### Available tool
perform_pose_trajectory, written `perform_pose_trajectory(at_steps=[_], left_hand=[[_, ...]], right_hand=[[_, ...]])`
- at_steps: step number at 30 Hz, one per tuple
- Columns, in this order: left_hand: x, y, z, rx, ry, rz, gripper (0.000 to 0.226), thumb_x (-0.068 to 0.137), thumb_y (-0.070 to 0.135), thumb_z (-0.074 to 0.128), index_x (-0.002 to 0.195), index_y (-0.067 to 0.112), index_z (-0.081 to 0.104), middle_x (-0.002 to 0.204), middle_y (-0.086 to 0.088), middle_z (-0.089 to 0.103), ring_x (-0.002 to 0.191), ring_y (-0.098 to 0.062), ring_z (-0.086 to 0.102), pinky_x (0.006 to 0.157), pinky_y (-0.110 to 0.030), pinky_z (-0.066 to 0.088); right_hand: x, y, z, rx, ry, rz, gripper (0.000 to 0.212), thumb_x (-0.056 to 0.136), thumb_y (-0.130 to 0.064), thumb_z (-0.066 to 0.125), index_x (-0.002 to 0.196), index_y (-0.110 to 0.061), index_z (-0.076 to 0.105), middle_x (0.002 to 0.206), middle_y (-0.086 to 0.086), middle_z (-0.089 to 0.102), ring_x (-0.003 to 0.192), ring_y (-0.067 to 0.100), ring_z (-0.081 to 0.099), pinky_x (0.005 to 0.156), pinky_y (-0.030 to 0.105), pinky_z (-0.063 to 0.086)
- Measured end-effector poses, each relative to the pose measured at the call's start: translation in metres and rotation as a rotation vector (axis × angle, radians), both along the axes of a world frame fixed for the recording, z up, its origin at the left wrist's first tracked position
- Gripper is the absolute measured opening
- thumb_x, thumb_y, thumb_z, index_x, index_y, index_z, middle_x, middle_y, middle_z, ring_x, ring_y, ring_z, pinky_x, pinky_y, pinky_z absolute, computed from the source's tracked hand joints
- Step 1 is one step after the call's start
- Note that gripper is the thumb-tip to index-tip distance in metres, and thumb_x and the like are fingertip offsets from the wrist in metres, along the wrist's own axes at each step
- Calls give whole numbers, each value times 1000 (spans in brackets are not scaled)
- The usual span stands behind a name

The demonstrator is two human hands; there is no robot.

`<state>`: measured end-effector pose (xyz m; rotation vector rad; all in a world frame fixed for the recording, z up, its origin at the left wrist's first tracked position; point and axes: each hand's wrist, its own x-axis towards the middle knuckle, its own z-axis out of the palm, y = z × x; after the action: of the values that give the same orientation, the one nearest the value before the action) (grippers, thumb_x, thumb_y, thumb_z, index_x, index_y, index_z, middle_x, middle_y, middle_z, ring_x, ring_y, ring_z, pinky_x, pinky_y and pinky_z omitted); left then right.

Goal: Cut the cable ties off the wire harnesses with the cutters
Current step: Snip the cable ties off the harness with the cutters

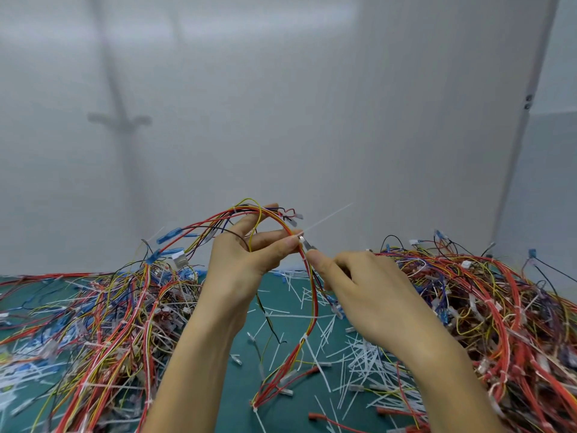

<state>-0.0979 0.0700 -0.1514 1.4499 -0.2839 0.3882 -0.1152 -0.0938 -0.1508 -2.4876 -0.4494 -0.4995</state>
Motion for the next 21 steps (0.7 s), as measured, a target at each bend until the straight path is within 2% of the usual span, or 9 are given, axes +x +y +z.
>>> perform_pose_trajectory(at_steps=[6, 10, 14, 17, 21], left_hand=[[-1, 0, 1, 20, -1, -19, 48, 75, 14, 76, 119, 25, 61, 87, 0, 78, 80, -8, 73, 71, -21, 49], [-2, 0, 2, 2, -7, -38, 47, 72, 14, 76, 115, 24, 62, 85, -1, 77, 77, -6, 72, 64, -12, 50], [-3, 0, 2, 11, -15, -36, 51, 64, 22, 77, 114, 25, 63, 84, 0, 77, 76, -6, 72, 63, -11, 49], [-2, 0, 2, 1, -20, -36, 50, 64, 21, 77, 112, 24, 63, 82, -1, 77, 73, -6, 71, 62, -12, 49], [-2, 2, 2, 11, -25, -38, 50, 63, 22, 78, 111, 24, 64, 83, -1, 77, 74, -8, 72, 63, -13, 50]], right_hand=[[0, 0, 0, 8, -32, -19, 74, 84, -77, 21, 70, -14, 58, 59, 4, 53, 65, 26, 55, 56, 35, 33], [0, 0, 0, 7, -28, -20, 72, 84, -77, 24, 69, -16, 58, 58, 3, 53, 64, 25, 54, 54, 34, 33], [0, -1, 0, 14, -12, -11, 77, 82, -79, 21, 72, -15, 64, 56, 3, 53, 63, 23, 56, 56, 33, 36], [0, -1, 0, 34, 1, 4, 84, 77, -80, 17, 72, -13, 66, 55, 6, 52, 60, 22, 55, 54, 31, 36], [2, -2, -2, 143, 68, 48, 79, 80, -79, 24, 61, -15, 66, 50, -1, 59, 54, 18, 58, 60, 33, 46]])
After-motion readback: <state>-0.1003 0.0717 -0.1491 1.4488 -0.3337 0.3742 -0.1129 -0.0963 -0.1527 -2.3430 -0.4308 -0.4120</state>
